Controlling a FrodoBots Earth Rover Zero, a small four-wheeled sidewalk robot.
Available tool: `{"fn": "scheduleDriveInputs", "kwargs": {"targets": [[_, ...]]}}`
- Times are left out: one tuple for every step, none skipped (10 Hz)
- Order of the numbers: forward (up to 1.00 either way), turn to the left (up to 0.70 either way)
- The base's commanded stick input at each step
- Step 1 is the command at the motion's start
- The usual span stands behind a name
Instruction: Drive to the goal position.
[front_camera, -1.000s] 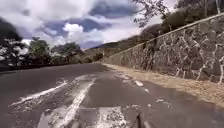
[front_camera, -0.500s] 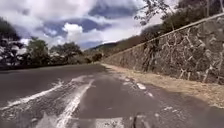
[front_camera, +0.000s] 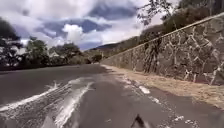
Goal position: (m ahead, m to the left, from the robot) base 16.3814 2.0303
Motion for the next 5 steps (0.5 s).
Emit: {"fn": "scheduleDriveInputs", "kwargs": {"targets": [[0.5, 0.0], [0.5, 0.0], [0.5, 0.0], [0.5, 0.0], [0.5, 0.0]]}}
